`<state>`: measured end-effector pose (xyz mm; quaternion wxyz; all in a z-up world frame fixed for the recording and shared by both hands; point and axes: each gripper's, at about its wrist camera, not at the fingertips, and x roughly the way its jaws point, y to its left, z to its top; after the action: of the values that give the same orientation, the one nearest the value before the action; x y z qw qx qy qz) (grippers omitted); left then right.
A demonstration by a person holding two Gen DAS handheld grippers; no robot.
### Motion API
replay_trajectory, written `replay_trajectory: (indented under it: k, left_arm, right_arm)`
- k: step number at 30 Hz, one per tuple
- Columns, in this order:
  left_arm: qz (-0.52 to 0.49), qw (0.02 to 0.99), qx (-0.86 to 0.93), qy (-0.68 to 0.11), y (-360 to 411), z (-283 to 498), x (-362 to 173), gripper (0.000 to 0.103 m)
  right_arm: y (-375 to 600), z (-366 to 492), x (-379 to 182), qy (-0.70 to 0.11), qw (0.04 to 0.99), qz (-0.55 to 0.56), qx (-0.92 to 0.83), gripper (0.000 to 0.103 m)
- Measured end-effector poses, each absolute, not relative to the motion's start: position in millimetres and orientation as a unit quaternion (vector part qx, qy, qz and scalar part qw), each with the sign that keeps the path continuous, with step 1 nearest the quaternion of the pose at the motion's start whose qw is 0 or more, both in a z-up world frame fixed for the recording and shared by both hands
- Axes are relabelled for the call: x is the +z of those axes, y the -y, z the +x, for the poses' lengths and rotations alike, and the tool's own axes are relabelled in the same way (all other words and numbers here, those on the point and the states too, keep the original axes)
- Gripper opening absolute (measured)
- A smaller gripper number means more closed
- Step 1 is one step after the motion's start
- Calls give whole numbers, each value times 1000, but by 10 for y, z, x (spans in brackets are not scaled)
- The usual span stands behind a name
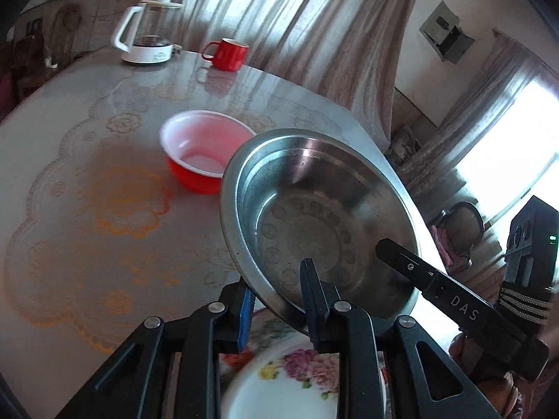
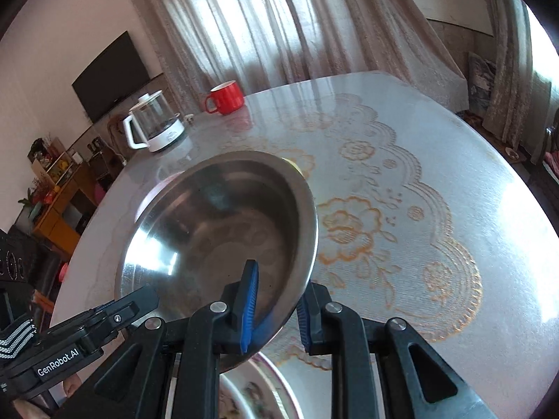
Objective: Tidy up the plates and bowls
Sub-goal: 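Lower the steel bowl onto the table beside the plates and open the left tool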
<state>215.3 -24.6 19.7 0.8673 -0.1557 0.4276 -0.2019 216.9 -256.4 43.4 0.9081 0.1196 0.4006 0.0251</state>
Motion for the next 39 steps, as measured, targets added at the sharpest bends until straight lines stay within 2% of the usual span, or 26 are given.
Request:
replay_trajectory:
  k: [8,14,20,24,27,29,39]
  left_arm:
    - [-189,878,-109,-425,-791,1801,45,26]
    - [-198,866,-91,-450,-1184,1564,-174,26]
    - [-193,866,-96,-451,-1157,1467,-224,28]
    - [-172,873,-84,-448,-1089,1552,-129,28]
    - [-169,877,-70,-445,-1120,1543,-89,31]
    - [-164,882,-59,-438,-1124,1527,-66,32]
    - [-122,916,-36,-381,-1005,1439,235,32]
  right_arm:
    - [1518,2461,322,-435,888,79,130,19]
    - [904,2500,31,-476,860,42,179,19]
    - [816,2461,-81,-499,846,21,186,19]
    - [843,2546,-88,-498,846,18,190,25]
    - [933,2534,-104,-494,848,27,192,26]
    - [999,2529,-85,-492,847,37,196,30]
    - [1294,2498,17,-467,860,89,186,32]
